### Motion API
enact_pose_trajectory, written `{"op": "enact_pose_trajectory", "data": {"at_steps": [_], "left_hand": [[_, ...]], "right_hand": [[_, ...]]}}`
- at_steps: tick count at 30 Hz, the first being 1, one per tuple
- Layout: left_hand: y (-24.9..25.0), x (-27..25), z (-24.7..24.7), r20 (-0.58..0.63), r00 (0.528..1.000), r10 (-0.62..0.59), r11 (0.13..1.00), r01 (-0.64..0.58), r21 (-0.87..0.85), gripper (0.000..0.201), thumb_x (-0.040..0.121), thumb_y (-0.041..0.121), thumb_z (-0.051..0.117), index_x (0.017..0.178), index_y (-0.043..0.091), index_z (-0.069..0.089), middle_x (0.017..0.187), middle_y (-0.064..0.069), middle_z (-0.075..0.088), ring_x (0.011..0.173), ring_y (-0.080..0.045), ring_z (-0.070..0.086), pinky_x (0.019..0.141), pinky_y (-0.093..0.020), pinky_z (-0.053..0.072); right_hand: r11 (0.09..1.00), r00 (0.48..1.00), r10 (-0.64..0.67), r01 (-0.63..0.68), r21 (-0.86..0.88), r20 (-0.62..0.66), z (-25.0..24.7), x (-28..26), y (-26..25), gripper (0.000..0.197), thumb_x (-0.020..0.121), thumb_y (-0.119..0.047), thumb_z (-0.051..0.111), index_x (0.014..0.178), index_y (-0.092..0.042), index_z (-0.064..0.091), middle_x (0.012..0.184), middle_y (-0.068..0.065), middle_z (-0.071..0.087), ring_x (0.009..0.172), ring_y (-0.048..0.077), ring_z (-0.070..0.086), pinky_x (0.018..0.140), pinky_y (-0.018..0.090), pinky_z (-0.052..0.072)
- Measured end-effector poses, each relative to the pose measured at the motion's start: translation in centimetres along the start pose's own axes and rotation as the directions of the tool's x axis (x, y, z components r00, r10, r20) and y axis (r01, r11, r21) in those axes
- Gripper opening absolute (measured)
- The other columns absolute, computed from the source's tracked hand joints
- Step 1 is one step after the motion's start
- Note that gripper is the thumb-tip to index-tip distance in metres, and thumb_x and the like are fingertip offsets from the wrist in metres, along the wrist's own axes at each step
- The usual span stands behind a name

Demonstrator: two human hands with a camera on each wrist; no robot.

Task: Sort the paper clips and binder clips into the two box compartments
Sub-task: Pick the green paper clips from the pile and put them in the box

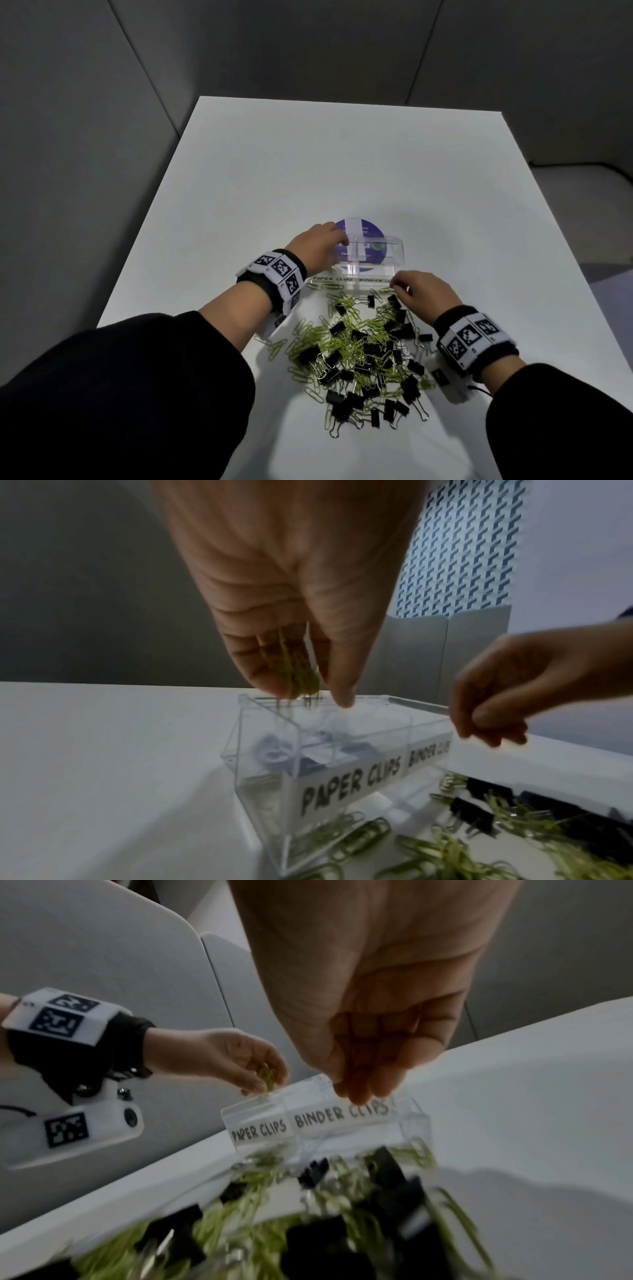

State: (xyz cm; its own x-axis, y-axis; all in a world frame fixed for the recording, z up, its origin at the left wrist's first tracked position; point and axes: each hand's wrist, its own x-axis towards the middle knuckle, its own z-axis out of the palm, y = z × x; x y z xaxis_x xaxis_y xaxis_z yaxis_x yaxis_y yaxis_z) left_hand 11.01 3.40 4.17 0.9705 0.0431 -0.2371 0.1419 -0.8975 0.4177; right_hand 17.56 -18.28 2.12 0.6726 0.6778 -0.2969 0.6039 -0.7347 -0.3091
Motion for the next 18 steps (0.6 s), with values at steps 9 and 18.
{"op": "enact_pose_trajectory", "data": {"at_steps": [9,18], "left_hand": [[-0.5,-5.6,3.9,0.034,0.968,0.248,0.959,-0.25,0.13,0.031,0.097,0.018,0.042,0.125,0.014,0.054,0.124,-0.005,0.059,0.109,-0.019,0.057,0.087,-0.024,0.049],[-2.7,-6.3,8.1,0.057,0.982,0.182,0.946,-0.191,0.263,0.063,0.088,-0.003,0.043,0.145,0.016,0.026,0.149,-0.009,0.034,0.129,-0.027,0.042,0.102,-0.035,0.044]], "right_hand": [[0.987,1.0,-0.012,0.01,-0.162,-0.012,2.6,-0.4,1.1,0.037,0.093,-0.005,0.043,0.128,-0.017,0.05,0.128,0.004,0.056,0.114,0.023,0.05,0.086,0.033,0.046],[0.981,0.998,0.0,0.011,-0.195,0.056,3.4,-0.9,1.0,0.052,0.089,-0.002,0.048,0.139,-0.013,0.035,0.135,0.013,0.041,0.121,0.03,0.04,0.1,0.035,0.039]]}}
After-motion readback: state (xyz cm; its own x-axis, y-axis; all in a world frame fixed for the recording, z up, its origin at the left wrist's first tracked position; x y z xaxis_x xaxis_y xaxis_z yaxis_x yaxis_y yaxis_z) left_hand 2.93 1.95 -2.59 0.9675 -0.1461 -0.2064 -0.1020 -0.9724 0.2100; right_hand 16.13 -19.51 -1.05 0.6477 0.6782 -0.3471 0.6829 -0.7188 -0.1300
